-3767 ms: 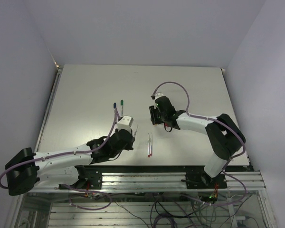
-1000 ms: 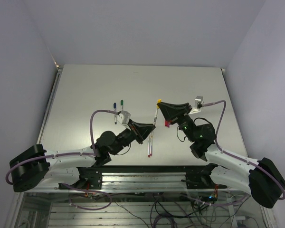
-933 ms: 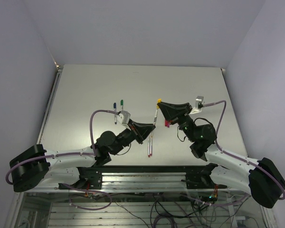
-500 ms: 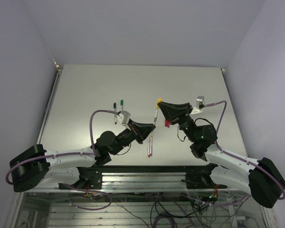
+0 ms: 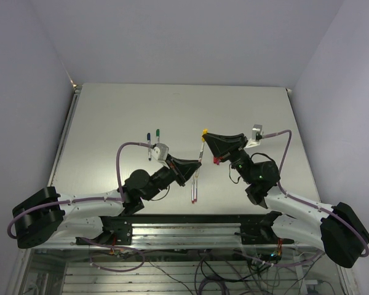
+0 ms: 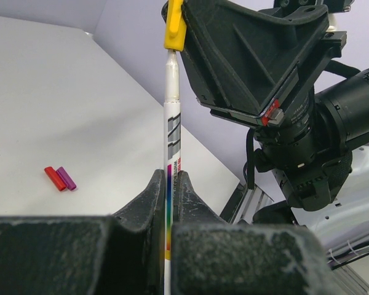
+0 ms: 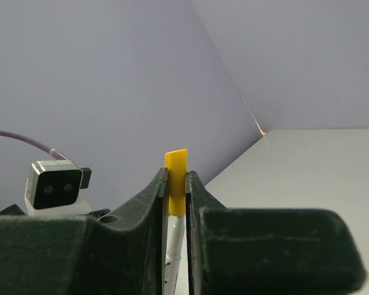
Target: Insert the pens into the pen caps
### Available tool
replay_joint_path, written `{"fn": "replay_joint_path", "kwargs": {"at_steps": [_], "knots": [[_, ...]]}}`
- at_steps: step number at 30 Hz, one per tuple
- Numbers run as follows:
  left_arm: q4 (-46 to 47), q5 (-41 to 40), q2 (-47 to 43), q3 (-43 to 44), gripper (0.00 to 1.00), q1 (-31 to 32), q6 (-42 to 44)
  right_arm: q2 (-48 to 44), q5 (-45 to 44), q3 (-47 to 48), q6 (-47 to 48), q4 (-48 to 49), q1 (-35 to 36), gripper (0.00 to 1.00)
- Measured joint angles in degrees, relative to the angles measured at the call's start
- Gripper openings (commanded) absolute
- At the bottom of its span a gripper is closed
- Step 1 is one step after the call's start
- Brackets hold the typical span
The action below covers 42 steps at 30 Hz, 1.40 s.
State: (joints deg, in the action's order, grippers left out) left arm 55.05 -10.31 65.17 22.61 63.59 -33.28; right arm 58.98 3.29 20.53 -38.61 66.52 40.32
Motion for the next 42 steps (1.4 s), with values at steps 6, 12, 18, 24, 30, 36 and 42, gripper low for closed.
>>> {"fn": "replay_joint_path", "kwargs": {"at_steps": [6, 12, 18, 24, 30, 36, 42], "knots": [[0.0, 0.0, -0.2, 0.0, 0.07, 0.0, 0.1, 0.0, 0.2, -0.1, 0.0, 0.0, 0.0, 0.03], [0.0, -0.1, -0.4, 0.0, 0.07, 0.0, 0.1, 0.0, 0.4, -0.1, 0.0, -0.2, 0.0, 0.02], [0.5, -0.4, -0.4, -0.2, 0.07, 0.0, 0.1, 0.0, 1.1, -0.3, -0.4, -0.5, 0.0, 0.01], [2.7, -1.6, -0.4, -1.7, 0.07, 0.0, 0.1, 1.0, 3.0, -0.3, -1.8, -1.2, 0.0, 0.00], [5.0, -3.5, -0.4, -3.3, 0.07, 0.0, 0.7, 2.5, 5.6, -0.4, -4.3, -1.2, 0.0, 0.00], [6.0, -4.5, 1.5, -3.5, 0.07, 0.1, 1.4, 6.9, 9.8, -0.3, -7.3, 1.1, -0.4, 0.00], [6.1, -5.4, 2.6, -3.7, 0.07, 0.3, 1.8, 9.1, 11.1, -0.3, -9.2, 2.0, -0.6, 0.00]]}}
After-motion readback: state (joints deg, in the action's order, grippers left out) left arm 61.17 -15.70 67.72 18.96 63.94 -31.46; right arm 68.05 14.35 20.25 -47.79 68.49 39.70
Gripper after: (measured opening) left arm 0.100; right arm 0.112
